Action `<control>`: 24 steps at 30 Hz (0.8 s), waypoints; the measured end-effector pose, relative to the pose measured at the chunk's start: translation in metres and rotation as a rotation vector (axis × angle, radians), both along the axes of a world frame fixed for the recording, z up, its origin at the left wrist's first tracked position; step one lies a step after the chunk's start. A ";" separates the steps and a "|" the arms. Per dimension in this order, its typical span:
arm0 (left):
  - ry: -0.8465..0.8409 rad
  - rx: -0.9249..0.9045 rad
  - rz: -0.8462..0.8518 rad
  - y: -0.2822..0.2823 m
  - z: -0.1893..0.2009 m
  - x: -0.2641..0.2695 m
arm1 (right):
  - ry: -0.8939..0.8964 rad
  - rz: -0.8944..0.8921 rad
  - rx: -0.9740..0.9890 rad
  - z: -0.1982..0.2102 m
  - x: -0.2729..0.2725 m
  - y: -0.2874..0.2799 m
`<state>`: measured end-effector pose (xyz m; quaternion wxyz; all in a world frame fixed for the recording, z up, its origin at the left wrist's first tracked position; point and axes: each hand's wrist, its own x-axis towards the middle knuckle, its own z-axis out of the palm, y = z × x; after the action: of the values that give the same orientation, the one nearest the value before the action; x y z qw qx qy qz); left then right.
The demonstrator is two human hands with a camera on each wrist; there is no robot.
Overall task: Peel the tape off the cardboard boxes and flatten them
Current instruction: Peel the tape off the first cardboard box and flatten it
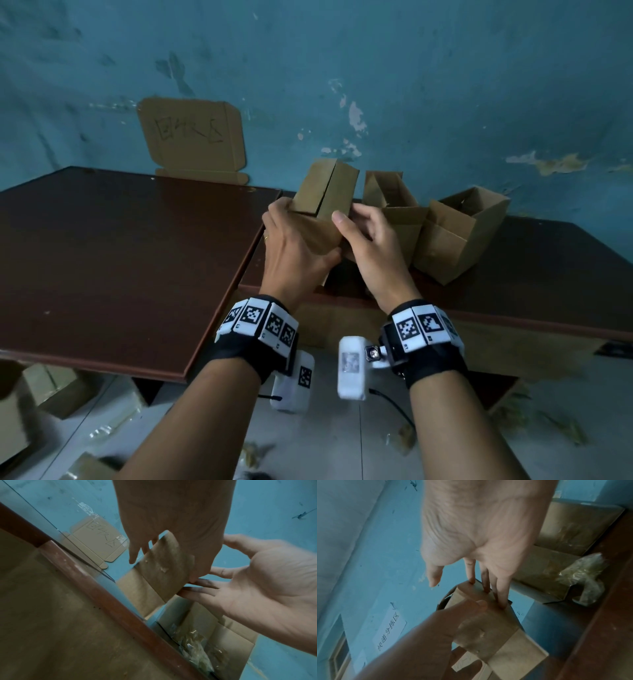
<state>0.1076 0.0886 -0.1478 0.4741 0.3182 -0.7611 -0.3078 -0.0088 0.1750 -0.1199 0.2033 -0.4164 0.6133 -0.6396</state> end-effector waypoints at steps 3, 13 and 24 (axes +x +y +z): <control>0.005 0.009 -0.074 0.002 0.002 0.007 | -0.033 -0.008 -0.070 0.004 -0.001 0.006; 0.085 0.150 -0.057 0.013 0.014 0.018 | 0.120 -0.130 -0.060 0.001 0.004 0.007; 0.064 0.103 0.026 0.009 0.020 0.017 | 0.320 -0.111 -0.020 -0.003 0.002 0.005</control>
<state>0.1241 0.0981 -0.1280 0.4852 0.3419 -0.7245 -0.3503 -0.0065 0.1796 -0.1229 0.0633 -0.4803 0.6537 -0.5814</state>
